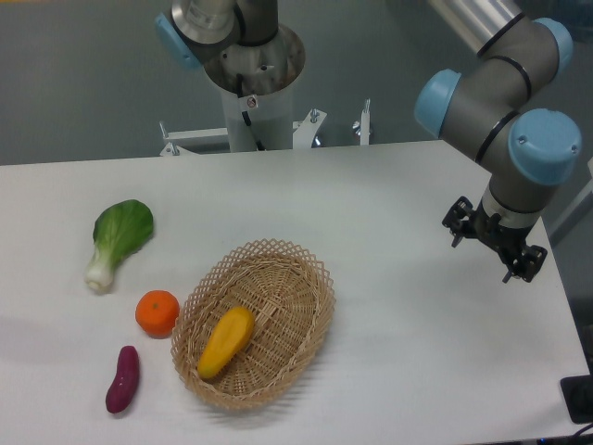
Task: Pick up the mango from the basket
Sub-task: 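Move the open gripper over the basket toward the yellow mango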
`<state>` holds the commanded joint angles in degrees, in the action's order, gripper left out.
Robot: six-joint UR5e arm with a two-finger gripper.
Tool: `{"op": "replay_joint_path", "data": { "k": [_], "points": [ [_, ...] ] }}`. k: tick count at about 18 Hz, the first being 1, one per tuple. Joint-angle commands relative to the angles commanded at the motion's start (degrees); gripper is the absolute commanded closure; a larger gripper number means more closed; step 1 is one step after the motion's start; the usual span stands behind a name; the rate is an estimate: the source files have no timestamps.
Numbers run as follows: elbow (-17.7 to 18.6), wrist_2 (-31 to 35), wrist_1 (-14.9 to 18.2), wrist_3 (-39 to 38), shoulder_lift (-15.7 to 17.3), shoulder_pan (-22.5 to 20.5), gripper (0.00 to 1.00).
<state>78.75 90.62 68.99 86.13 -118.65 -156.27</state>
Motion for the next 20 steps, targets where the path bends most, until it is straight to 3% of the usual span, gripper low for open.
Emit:
{"op": "replay_joint_path", "data": {
  "k": [10,17,20],
  "points": [
    [0.4,-0.9,0.2,-6.4,0.4,3.2,0.00],
    [1.9,-2.9,0.4,-21.0,0.8,9.9,0.00],
    [3.9,-4.5,0.3,-23.9,1.8,12.2,0.00]
  ]
}}
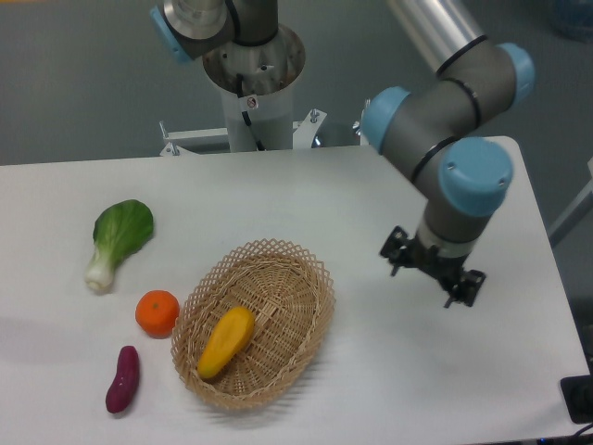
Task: Pick up the mango from the basket
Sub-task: 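Move the open gripper over the basket toward the yellow mango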
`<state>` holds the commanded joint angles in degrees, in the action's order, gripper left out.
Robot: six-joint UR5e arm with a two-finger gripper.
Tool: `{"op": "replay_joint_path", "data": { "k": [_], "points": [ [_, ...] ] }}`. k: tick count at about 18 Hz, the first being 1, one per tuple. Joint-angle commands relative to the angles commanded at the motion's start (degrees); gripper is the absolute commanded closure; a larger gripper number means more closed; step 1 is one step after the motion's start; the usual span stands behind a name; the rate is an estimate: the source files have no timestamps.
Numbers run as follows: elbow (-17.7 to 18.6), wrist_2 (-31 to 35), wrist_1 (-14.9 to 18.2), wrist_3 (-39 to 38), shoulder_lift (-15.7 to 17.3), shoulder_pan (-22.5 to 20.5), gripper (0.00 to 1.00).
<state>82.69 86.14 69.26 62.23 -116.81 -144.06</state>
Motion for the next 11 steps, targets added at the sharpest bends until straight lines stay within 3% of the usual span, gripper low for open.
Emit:
{"op": "replay_joint_path", "data": {
  "k": [7,11],
  "points": [
    [4.5,-1.9,-1.8,-4.4,0.8,6.9,0.00],
    [9.2,-3.3,-9.7,-9.8,0.6,10.4,0.00]
  ]
}}
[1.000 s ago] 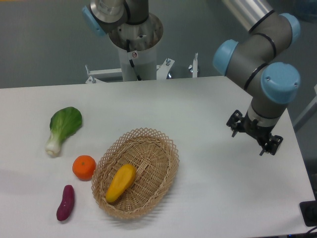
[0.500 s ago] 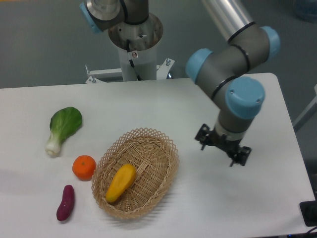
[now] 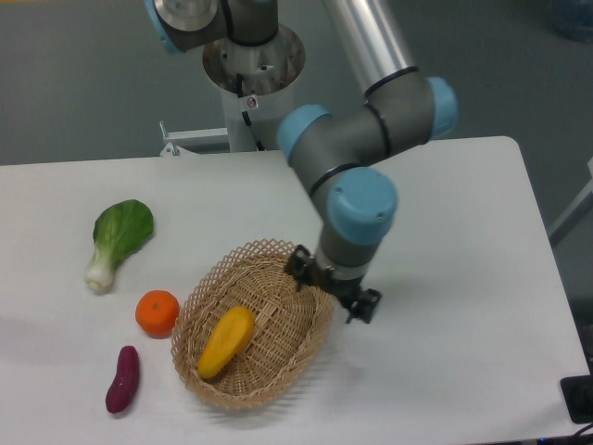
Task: Pick up the mango from the basket
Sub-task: 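Move the open gripper over the basket toward the yellow mango, then lower the gripper onto the yellow mango and close on it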
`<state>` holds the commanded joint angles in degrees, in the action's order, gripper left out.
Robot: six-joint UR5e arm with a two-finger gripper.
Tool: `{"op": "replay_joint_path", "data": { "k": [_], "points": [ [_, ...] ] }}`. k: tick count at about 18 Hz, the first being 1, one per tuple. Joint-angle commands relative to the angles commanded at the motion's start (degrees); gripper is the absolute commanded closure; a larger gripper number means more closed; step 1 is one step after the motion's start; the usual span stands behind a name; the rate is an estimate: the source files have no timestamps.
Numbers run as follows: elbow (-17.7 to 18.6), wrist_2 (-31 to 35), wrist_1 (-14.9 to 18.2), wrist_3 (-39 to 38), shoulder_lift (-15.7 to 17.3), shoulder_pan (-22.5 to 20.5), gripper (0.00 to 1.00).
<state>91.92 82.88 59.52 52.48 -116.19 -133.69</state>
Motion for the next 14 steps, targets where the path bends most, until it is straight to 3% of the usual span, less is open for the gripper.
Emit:
{"op": "replay_joint_path", "data": {
  "k": [2,14],
  "points": [
    [2.4,-0.1,-2.6,-0.4,0.1,1.1,0.00],
    [3.1,-0.3,-2.7,-7.3,-2.6,6.2,0.00]
  ]
}}
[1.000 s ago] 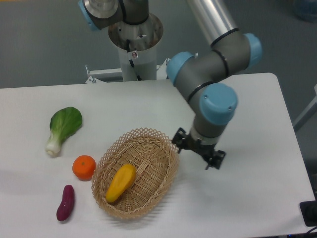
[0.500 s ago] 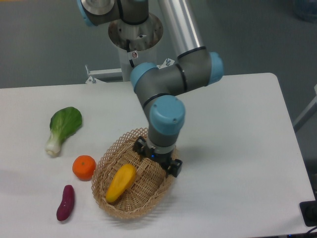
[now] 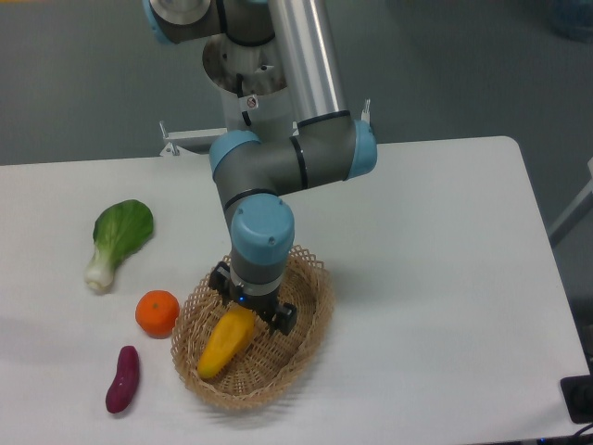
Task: Pick up the mango from the basket
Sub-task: 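Lower the gripper onto the yellow mango and close on it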
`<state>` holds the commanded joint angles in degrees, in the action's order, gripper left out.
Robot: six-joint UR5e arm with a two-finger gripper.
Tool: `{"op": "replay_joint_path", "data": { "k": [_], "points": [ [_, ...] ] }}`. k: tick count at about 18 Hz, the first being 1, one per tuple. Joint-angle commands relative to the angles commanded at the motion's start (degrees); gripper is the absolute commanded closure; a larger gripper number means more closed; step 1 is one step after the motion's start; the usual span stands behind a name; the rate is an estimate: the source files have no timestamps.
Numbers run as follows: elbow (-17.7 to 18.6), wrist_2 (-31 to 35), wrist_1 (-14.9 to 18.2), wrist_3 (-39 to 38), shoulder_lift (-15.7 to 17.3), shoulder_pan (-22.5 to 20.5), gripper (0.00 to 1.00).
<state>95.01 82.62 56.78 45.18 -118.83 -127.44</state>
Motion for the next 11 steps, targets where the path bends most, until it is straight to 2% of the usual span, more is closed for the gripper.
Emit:
{"op": "replay_joint_path", "data": {
  "k": [4,5,6,8,9,11],
  "points": [
    [0.0,0.1,-0.1,-1.7,-0.7,0.5,0.03],
    [0.0,0.1,-0.1,-2.0,-0.9,0.5,0.15],
    [-0.1,0.1,0.0,-3.0,-0.9,0.6,0.32],
    [-0.3,0.2,-0.1,-4.1,-0.8,0.7,0.56],
    [-0.4,0.2,0.0,-4.1,-0.7,0.7,0.66],
    [-0.5,0.3,0.0,-4.1,-0.4,0.7,0.75]
  ]
}}
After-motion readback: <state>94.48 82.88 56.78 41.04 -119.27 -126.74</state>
